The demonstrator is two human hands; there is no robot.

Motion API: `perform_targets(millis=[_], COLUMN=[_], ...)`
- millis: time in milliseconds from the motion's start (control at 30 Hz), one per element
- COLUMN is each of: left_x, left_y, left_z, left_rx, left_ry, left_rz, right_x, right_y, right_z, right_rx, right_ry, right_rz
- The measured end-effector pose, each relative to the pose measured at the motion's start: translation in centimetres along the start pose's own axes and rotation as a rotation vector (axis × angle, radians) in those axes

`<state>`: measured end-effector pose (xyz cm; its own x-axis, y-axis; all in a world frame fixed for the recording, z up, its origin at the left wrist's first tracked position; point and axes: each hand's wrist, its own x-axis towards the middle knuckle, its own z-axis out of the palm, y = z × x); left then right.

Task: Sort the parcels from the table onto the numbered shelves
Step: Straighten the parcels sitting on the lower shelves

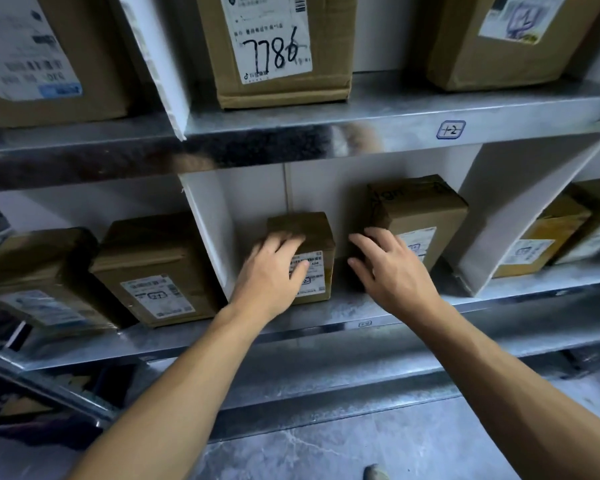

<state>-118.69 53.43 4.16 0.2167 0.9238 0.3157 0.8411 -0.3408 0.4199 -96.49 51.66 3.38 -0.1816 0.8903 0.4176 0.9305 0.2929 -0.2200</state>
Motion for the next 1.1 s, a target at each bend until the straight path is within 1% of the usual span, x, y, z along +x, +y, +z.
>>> perform_targets(millis=[200,300,367,467,567,667,800,900,1100], left_x=[2.4,3.9,4.7,5.8,6.5,7.3,8.1,8.4,8.0], left_y=[3.3,5.9,7.5,9.5,11.0,11.8,12.5,13.2,14.0], left_z=[0.6,1.5,2.4,4.1,5.9,7.5,8.7,9.3,10.2], left_rx=[-0.060,-0.144,-0.205,-0.233,-0.233,-0.233,-0.239,-0.241,-0.206], left_ry=[0.006,0.021,0.009,-0.031,-0.066,-0.073,-0.010,0.066,0.201], left_rz=[0.112,0.156,0.146,0.127,0.091,0.059,-0.005,-0.018,-0.064], right_x=[-0.3,0.1,0.3,0.5,1.1,1.8,2.5,3.0,2.8], right_y=[3.3,5.8,7.8,10.9,13.5,15.2,16.4,16.8,16.9], right_z=[-2.7,-4.0,-4.9,-5.6,-5.7,-5.3,-4.9,-4.4,-4.2], right_rx=[-0.037,-0.034,-0.034,-0.042,-0.018,0.071,0.274,0.381,0.499], right_ry=[0.105,0.137,0.150,0.134,0.063,-0.009,-0.026,0.006,0.006], right_rz=[0.003,0.062,0.121,0.193,0.235,0.299,0.312,0.290,0.241])
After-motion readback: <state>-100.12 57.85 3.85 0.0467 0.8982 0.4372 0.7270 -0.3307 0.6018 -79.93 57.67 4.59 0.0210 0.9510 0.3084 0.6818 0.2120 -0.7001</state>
